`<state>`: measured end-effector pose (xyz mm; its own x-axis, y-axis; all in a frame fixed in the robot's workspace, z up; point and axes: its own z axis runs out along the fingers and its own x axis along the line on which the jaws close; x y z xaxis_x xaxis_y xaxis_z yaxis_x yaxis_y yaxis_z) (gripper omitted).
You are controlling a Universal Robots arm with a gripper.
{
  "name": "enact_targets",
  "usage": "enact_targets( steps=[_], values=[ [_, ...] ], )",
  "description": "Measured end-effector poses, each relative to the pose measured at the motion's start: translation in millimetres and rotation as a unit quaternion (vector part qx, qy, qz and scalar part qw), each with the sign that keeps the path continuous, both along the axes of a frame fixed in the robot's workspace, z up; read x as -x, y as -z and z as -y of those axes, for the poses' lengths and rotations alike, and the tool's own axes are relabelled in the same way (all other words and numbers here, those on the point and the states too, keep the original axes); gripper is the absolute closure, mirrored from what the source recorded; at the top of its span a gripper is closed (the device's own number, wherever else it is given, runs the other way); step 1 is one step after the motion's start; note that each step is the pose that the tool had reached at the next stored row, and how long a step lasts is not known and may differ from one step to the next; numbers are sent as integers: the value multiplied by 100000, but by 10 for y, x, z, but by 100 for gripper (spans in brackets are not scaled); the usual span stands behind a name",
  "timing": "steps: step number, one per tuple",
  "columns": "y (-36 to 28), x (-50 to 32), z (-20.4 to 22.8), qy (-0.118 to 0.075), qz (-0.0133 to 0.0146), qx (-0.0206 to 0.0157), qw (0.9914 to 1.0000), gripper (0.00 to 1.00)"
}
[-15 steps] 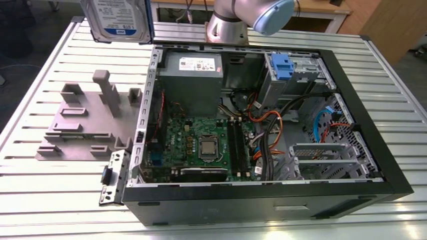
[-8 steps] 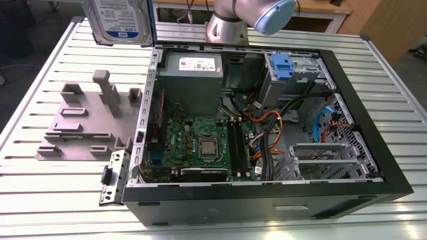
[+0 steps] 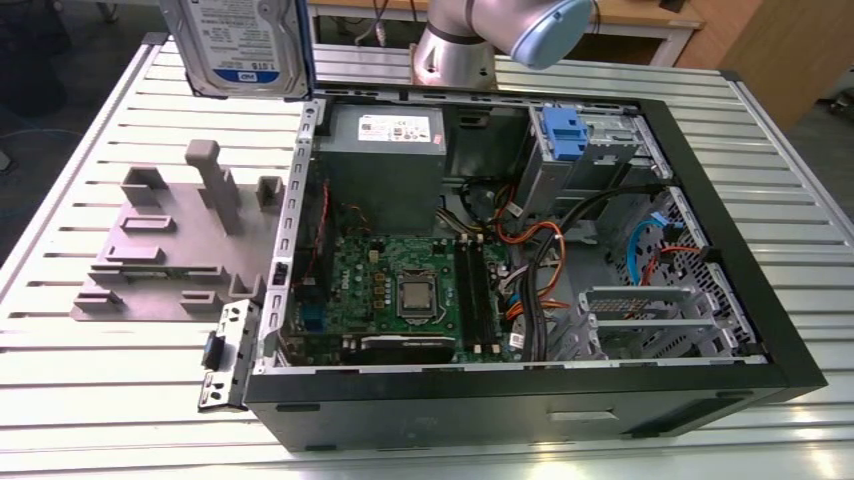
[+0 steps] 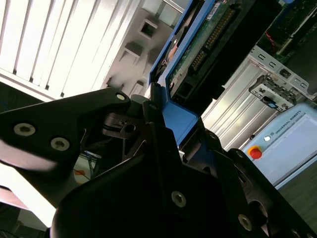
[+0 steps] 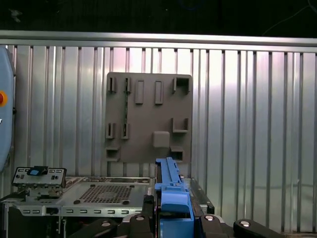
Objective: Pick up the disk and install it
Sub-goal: 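Pick up the disk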
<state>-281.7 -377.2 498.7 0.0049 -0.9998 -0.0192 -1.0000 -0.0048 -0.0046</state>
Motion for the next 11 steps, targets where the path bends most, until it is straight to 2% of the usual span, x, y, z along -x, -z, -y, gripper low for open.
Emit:
enact_targets(
  steps=[11],
  values=[
    [0,-49,126,313,-3,2,100000,64]
  ],
)
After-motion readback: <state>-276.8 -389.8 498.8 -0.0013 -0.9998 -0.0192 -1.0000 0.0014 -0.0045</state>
